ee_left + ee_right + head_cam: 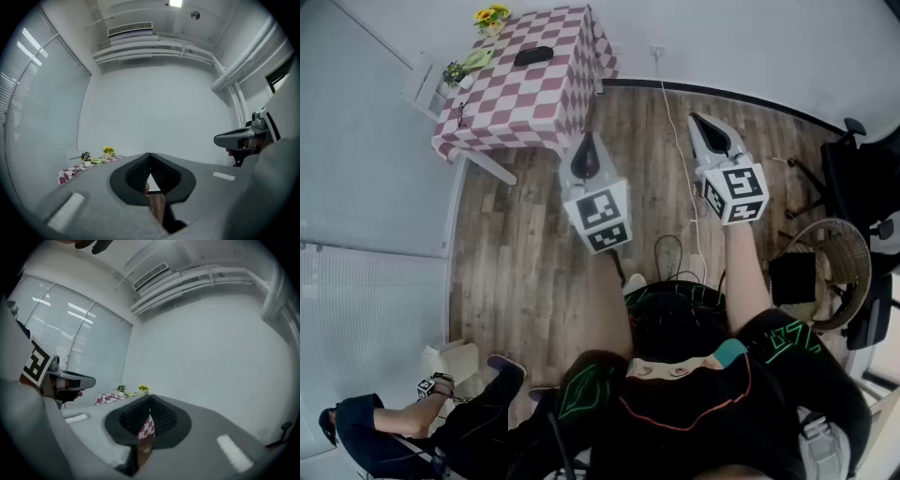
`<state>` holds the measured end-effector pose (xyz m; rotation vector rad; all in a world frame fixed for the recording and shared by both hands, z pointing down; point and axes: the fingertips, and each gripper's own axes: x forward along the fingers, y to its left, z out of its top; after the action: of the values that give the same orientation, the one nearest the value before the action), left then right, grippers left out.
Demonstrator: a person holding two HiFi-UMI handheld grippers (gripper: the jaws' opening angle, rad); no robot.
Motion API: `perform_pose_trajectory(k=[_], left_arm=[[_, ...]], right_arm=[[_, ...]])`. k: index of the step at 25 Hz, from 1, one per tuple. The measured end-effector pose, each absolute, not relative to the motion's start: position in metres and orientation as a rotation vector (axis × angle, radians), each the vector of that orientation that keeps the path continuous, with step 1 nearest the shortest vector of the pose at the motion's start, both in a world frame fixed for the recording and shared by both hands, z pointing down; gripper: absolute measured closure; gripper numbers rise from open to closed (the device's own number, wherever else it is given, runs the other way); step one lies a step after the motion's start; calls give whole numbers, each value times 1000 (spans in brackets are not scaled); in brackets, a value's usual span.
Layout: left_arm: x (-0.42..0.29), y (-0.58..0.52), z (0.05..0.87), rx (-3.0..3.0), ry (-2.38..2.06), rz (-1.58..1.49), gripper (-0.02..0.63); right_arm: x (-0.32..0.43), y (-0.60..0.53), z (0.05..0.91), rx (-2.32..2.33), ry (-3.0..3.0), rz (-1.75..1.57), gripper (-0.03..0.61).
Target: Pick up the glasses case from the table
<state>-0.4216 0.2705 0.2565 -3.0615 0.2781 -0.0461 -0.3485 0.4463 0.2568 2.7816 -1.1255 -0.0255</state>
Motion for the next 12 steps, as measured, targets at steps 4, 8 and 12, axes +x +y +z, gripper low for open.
perform_pose_trajectory(k=[4, 8, 12], left_arm=[[-411, 262, 250, -3080, 230, -34, 604], [-402, 248, 247, -3096, 196, -34, 604], [-399, 231, 253, -3120, 207, -31, 604]], right_arm=[[-341, 436, 249, 2815, -1140, -41, 575], [-333, 424, 244, 2851, -1136, -48, 574], [-333, 420, 246, 2889, -1134, -13, 575]])
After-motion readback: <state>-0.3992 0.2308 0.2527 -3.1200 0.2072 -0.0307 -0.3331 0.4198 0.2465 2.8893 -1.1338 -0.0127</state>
